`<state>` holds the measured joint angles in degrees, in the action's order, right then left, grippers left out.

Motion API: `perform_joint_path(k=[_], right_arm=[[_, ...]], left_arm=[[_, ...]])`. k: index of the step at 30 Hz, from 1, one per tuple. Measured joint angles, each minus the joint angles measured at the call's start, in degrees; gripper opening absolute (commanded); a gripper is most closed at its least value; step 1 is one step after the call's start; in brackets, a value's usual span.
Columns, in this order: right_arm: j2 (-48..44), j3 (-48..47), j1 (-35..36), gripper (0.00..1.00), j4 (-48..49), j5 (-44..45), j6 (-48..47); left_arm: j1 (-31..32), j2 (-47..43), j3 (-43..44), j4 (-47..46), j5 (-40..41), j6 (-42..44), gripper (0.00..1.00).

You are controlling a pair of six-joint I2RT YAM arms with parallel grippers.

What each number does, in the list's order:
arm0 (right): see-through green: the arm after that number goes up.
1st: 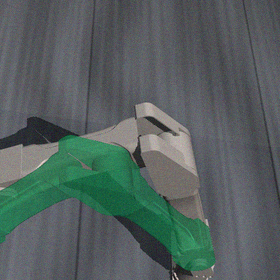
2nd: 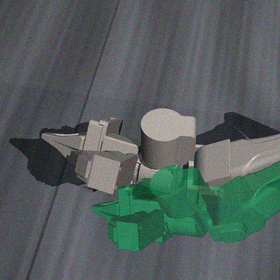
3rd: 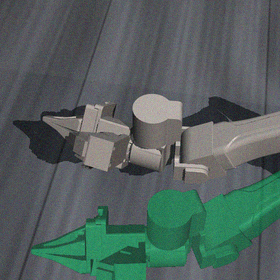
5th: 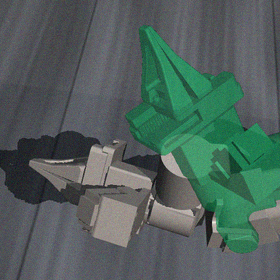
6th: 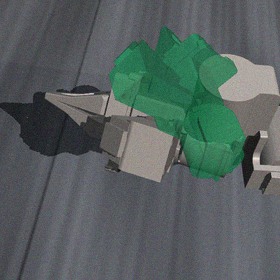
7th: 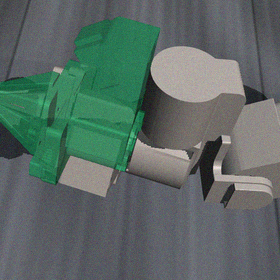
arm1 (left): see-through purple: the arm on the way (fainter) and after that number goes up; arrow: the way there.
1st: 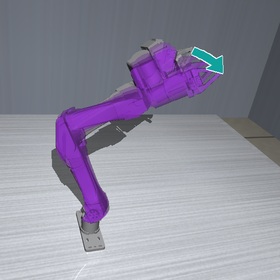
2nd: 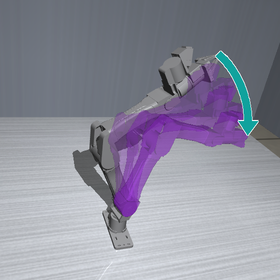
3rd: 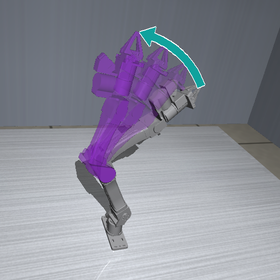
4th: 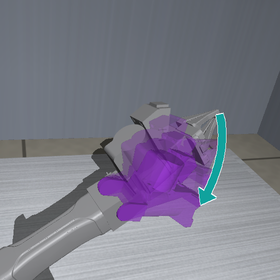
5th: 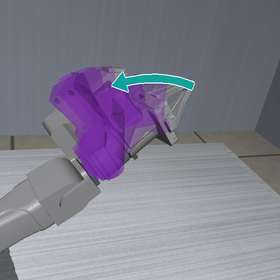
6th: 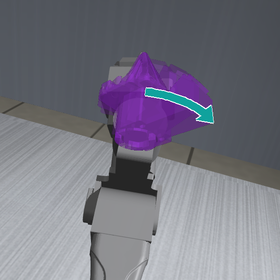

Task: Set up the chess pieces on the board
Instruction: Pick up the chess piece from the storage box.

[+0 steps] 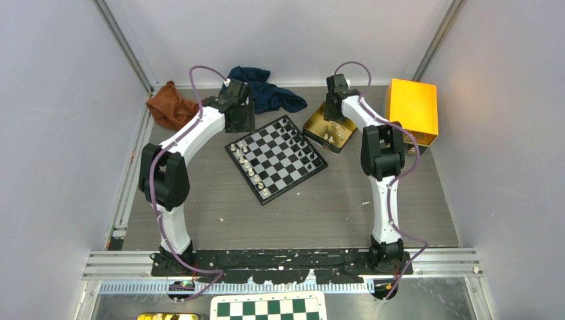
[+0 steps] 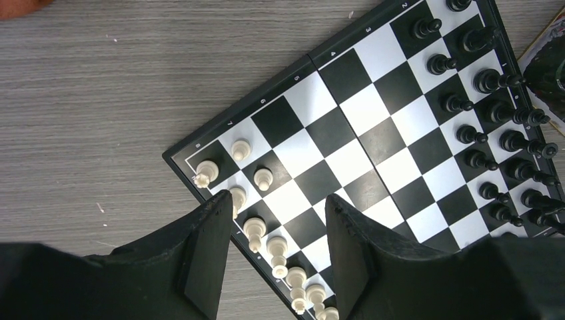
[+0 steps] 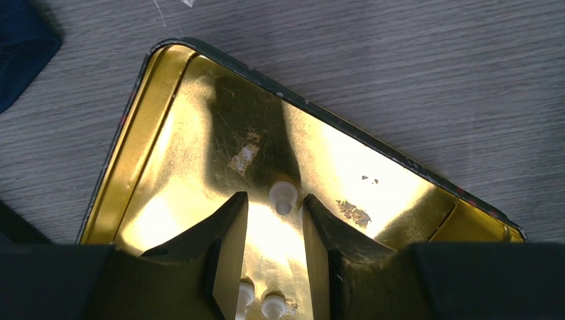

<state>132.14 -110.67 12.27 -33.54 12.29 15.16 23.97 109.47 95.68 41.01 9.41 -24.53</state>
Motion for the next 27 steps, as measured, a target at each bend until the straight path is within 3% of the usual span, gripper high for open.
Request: perform_joint_path(k=[7, 18, 27], right_arm=[[0.66, -0.04, -0.26, 0.30, 0.00, -0.17, 0.02], [0.66, -0.04, -0.31, 0.04, 0.09, -0.28, -0.02], [0.66, -0.04, -0.39, 0.01, 0.11, -0.13, -0.26]], left_arm=[[0.00, 0.00, 0.09, 0.04, -0.04, -0.02, 0.54], [0.00, -0.02, 0.09, 0.02, -0.04, -0.02, 0.54], [0.00, -0.52, 0.09, 0.04, -0.02, 0.00, 0.54]])
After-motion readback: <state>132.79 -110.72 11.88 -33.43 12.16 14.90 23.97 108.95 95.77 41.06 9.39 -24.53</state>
